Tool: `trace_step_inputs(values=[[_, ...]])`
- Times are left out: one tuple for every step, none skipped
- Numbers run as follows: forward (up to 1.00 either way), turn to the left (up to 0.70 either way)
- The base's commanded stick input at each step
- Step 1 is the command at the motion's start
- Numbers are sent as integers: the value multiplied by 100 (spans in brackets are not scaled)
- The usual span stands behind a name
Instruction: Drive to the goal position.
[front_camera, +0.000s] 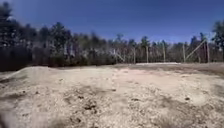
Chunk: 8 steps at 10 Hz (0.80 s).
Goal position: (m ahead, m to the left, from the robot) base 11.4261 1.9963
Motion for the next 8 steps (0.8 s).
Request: trace_step_inputs(values=[[70,0],[70,0],[70,0],[70,0],[70,0],[70,0],[70,0],[70,0]])
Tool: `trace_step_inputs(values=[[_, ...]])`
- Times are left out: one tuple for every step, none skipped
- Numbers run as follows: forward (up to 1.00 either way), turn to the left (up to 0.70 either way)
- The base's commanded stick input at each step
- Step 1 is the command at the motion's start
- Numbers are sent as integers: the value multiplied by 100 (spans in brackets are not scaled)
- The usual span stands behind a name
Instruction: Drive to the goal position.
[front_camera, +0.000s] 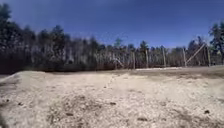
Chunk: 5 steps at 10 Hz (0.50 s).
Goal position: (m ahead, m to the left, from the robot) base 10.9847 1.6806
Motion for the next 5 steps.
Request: trace_step_inputs(values=[[70,0],[70,0],[70,0],[70,0],[70,0]])
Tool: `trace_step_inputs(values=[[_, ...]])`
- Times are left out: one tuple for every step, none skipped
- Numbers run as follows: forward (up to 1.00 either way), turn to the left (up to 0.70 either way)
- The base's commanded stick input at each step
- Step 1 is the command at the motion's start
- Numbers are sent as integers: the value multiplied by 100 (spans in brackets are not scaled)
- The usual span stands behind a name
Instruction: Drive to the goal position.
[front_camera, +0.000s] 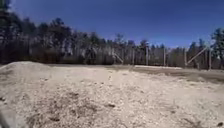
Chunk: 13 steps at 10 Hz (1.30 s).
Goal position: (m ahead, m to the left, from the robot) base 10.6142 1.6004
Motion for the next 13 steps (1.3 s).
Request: trace_step_inputs(values=[[70,0],[70,0],[70,0],[70,0],[70,0],[70,0],[70,0],[70,0],[70,0],[70,0],[70,0],[70,0],[70,0]])
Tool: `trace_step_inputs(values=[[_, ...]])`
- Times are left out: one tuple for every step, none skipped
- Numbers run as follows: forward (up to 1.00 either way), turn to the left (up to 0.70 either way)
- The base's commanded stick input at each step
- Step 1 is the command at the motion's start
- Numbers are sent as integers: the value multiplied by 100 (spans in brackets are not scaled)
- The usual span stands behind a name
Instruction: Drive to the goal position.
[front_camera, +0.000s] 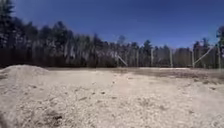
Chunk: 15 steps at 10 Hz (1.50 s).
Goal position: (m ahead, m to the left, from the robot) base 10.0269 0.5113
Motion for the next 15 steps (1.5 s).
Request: trace_step_inputs(values=[[70,0],[70,0],[70,0],[70,0],[70,0],[70,0],[70,0],[70,0],[70,0],[70,0],[70,0],[70,0],[70,0],[70,0],[70,0]])
